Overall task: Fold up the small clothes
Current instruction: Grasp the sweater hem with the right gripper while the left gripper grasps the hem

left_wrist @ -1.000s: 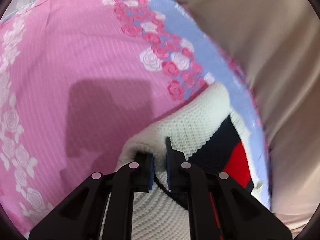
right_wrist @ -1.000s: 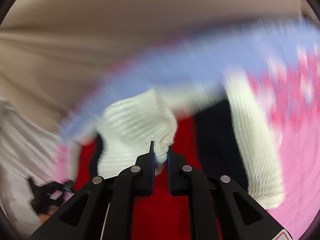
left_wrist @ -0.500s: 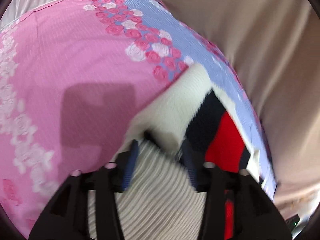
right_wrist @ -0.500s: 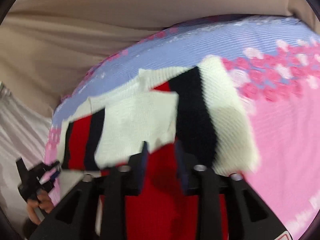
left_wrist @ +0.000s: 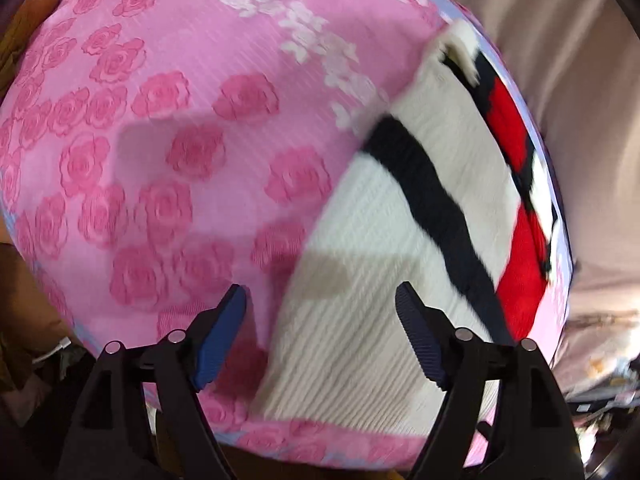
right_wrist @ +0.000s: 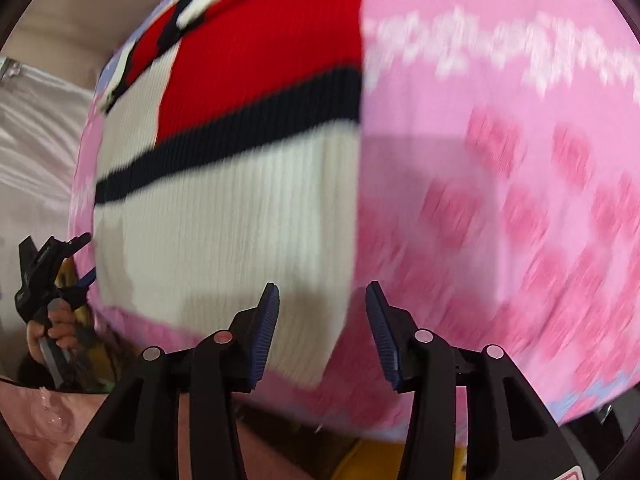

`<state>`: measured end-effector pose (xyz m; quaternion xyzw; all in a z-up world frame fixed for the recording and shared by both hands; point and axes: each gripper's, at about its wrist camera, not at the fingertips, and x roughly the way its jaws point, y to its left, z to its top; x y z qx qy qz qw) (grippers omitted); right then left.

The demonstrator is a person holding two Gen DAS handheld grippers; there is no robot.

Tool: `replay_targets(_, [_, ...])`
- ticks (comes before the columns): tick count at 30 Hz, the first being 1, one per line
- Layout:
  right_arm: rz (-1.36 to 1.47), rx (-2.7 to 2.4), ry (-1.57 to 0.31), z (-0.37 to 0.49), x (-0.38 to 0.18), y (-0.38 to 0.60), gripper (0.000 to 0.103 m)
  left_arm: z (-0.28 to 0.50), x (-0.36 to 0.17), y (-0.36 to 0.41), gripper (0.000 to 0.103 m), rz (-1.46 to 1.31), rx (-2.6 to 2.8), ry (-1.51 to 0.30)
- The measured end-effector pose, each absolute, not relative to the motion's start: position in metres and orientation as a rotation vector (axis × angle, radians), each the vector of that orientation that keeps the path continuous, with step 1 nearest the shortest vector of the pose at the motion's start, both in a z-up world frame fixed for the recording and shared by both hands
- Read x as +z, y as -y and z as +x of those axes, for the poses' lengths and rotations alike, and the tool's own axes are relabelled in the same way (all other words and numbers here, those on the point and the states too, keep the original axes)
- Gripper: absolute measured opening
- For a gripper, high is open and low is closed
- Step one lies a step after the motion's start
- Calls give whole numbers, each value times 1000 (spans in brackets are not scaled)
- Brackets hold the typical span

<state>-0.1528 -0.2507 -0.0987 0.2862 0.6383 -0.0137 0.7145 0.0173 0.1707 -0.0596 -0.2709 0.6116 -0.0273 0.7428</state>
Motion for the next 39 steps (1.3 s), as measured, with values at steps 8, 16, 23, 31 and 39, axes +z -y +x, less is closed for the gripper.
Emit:
replay_targets(8, [566, -90, -1248, -167, -99, 205, 61, 14, -57, -138, 59, -410, -134, -1324])
replay_targets(16, [556, 17, -1122, -170, -61, 241, 9, -17, -31, -142, 12, -551, -49, -1285])
replay_targets(23, [414, -4, -1125, -237, -24, 294, 8, -104, -17, -83, 12, -399, -215, -1403])
replay_targets(31, [421, 148, -1423, -349, -32, 296, 8, -183, -4, -90, 11, -311, -337, -1617])
replay_targets(39, [624, 158, -1039, -267, 26, 316, 8, -59, 66, -62, 12, -324, -334, -1222])
